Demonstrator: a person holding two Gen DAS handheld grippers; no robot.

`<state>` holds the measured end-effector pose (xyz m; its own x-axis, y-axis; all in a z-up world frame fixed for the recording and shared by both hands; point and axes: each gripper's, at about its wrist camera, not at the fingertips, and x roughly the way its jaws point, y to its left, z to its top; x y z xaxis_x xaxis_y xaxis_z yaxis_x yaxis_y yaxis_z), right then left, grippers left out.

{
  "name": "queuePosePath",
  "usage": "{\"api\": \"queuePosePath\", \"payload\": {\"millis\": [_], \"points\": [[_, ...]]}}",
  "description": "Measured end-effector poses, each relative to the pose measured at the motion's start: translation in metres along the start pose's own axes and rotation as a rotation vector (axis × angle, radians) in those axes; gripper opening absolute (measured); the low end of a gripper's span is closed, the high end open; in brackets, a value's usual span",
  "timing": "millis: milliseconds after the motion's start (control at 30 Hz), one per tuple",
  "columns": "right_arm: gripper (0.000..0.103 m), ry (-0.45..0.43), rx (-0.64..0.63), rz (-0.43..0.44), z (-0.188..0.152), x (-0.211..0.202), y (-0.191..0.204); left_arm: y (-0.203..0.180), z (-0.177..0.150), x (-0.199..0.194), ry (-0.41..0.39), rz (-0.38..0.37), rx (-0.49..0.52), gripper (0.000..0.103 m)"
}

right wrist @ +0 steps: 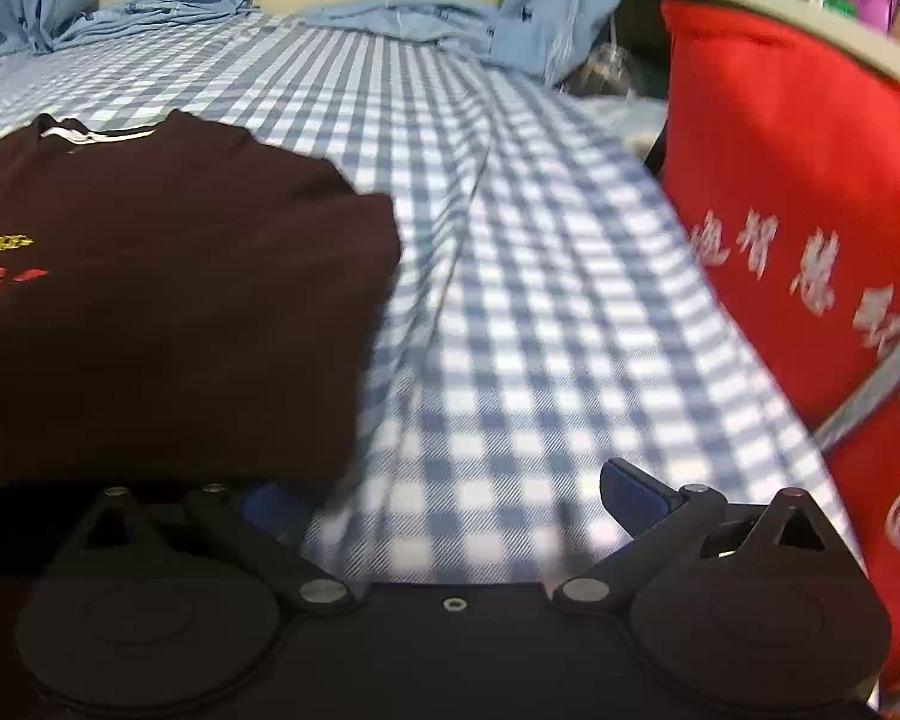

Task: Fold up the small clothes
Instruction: 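Lay the sleeve on the chest and open the right gripper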

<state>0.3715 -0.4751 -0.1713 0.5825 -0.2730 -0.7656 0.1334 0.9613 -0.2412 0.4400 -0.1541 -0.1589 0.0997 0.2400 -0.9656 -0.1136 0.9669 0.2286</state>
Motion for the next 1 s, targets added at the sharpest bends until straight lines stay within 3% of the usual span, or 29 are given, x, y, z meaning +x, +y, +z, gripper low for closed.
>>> {"api": "queuePosePath", "payload": {"millis": [267, 400, 667, 867, 1000], "points": [[0.102, 0.029, 0.081, 0.016, -0.022, -0.056, 0.024, 0.08, -0.021, -0.009, -0.05, 0.002, -0.123, 0.102], [0.102, -0.009, 0.067, 0.037, -0.022, -0.088, 0.048, 0.155, -0.034, -0.004, -0.067, 0.036, -0.24, 0.102], [0.102, -0.062, -0.039, 0.164, -0.014, -0.133, 0.128, 0.319, -0.068, 0.014, -0.125, 0.092, -0.541, 0.102], [0.102, -0.05, -0.088, 0.227, -0.012, -0.157, 0.191, 0.414, -0.086, 0.025, -0.321, 0.051, -0.763, 0.102], [0.102, -0.046, -0.139, 0.246, -0.011, -0.172, 0.225, 0.453, -0.078, 0.047, -0.349, 0.061, -0.83, 0.102]]}}
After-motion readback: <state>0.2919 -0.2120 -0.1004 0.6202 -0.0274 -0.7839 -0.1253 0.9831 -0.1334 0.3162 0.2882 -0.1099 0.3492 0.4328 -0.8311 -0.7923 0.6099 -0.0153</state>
